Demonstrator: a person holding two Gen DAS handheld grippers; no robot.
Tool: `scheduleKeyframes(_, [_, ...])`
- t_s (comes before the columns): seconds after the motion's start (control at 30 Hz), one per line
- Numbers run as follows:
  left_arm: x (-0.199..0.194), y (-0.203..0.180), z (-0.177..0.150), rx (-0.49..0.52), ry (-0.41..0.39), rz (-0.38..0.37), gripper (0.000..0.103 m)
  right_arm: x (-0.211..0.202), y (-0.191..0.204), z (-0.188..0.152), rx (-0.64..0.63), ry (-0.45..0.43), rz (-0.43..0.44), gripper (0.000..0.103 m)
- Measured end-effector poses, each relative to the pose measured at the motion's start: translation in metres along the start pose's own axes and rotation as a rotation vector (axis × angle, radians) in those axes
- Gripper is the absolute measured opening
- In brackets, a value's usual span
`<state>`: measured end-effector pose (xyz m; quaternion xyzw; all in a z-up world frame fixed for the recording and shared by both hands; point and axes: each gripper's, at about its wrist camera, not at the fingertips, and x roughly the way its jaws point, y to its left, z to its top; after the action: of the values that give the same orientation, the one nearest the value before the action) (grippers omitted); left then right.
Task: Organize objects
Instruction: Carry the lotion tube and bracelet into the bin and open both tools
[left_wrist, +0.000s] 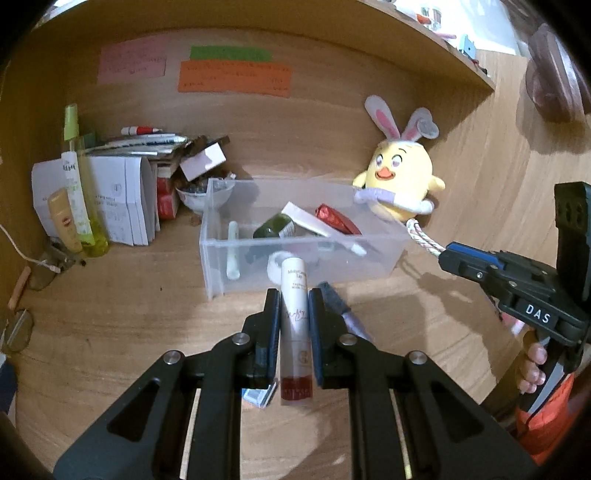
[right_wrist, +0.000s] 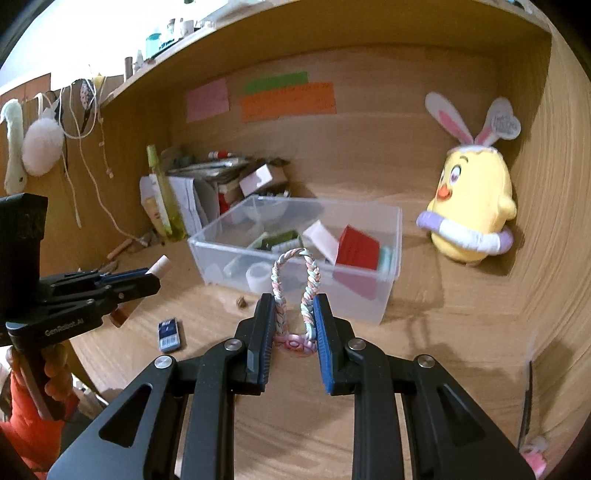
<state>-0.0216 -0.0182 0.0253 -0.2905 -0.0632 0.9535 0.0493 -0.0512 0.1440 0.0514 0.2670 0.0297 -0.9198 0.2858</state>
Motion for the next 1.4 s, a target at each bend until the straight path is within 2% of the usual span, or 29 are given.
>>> scheduleKeyframes(0.47, [-0.002,-0.006,0.05,0.012,-0.099,0.023,0.014,0.001,0.0,0.033,-0.038,-0.061,-0.003,0.019])
scheduleKeyframes(0.83, [0.022,-0.001,0.087,-0.003,-0.113,0.061,0.014,0.024,-0.017,0.077,-0.034,-0.093,-0.021,0.019])
scheduleKeyframes(1.07, [0.057,0.011,0.097,-0.041,-0.051,0.075,0.014,0.064,-0.022,0.088,-0.001,-0.029,-0.006,0.019])
scheduleKeyframes(1.4, [0.098,0.027,0.089,-0.073,0.043,0.098,0.015,0.125,-0.02,0.071,-0.015,0.116,-0.038,0.019])
